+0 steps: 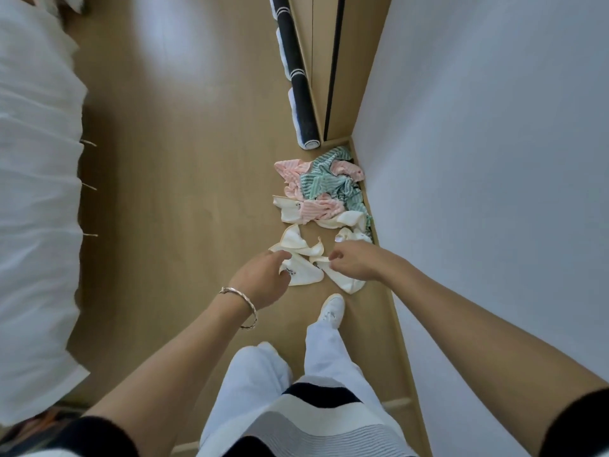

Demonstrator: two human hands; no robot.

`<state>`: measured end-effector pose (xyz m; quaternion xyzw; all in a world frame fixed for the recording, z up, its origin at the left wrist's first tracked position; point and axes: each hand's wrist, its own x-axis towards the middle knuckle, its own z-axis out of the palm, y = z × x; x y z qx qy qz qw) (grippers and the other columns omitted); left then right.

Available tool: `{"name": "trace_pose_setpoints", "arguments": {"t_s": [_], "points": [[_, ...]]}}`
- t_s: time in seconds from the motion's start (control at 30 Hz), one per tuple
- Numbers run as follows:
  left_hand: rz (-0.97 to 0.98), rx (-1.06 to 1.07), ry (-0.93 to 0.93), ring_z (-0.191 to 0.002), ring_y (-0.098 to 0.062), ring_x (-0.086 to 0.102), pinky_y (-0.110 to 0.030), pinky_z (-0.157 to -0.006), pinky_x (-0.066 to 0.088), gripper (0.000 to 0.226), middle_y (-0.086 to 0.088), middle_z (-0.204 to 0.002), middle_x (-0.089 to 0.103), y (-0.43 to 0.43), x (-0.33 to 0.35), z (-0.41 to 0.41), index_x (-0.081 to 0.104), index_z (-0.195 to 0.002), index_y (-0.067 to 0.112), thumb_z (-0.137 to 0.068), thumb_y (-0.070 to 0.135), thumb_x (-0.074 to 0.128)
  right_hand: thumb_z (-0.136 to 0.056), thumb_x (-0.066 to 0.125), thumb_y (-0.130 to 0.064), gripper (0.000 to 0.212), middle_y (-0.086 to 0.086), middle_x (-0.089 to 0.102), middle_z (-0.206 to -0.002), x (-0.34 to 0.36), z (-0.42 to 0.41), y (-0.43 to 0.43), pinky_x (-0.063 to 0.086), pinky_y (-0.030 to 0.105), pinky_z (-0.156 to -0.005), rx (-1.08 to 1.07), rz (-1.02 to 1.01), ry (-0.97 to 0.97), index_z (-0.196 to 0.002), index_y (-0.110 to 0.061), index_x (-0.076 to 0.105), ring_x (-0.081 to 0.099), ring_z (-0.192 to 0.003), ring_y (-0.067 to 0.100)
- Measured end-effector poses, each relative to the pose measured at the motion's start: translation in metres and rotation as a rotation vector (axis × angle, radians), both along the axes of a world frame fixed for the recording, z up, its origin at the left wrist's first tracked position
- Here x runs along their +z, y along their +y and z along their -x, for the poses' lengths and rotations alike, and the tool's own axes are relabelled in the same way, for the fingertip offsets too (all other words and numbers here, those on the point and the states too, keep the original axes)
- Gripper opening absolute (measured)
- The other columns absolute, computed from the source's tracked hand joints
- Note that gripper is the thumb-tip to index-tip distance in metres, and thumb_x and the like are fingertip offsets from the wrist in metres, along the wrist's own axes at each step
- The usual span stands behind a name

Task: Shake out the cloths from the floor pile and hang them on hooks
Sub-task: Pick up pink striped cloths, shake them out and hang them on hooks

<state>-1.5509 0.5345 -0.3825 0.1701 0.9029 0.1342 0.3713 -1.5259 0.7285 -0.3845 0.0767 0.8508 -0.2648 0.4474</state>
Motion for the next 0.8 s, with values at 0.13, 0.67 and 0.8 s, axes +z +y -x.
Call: {"name": "trace_pose_setpoints", "arguments": {"t_s": [0.13, 0.67, 0.8], "points": [[0.019, -0.023, 0.000, -0.121, -0.022, 0.049, -0.031, -0.093, 0.040, 0.048, -0.004, -0.134, 0.049, 0.027, -0.032, 0.035, 0.040, -0.140, 0.020, -0.092, 0.016, 0.040, -0.094, 0.044, -0.023, 0.034, 0.006, 0.063, -0.121, -0.040, 0.043, 0.025, 0.048, 0.035, -0.090, 0.018, 0.002, -0.028, -0.119, -0.014, 0.065, 0.057, -0.108, 0.022], [0.060, -0.193, -0.053, -0.115, -0.020, 0.049, -0.033, -0.086, 0.047, 0.049, 0.001, -0.130, 0.048, 0.065, -0.268, 0.153, 0.034, -0.141, 0.025, -0.093, 0.018, 0.037, -0.094, 0.041, -0.020, 0.032, 0.001, 0.060, -0.123, -0.264, 0.129, 0.084, 0.047, 0.032, -0.088, -0.138, -0.070, -0.109, -0.117, -0.018, 0.064, 0.055, -0.107, 0.018], [0.116, -0.257, -0.070, -0.112, -0.021, 0.050, -0.038, -0.087, 0.049, 0.043, 0.000, -0.127, 0.050, 0.070, -0.342, 0.182, 0.042, -0.134, 0.022, -0.092, 0.017, 0.038, -0.093, 0.042, -0.019, 0.033, 0.000, 0.061, -0.123, -0.339, 0.155, 0.077, 0.046, 0.030, -0.086, -0.210, -0.058, -0.091, -0.119, -0.019, 0.063, 0.056, -0.106, 0.017]]}}
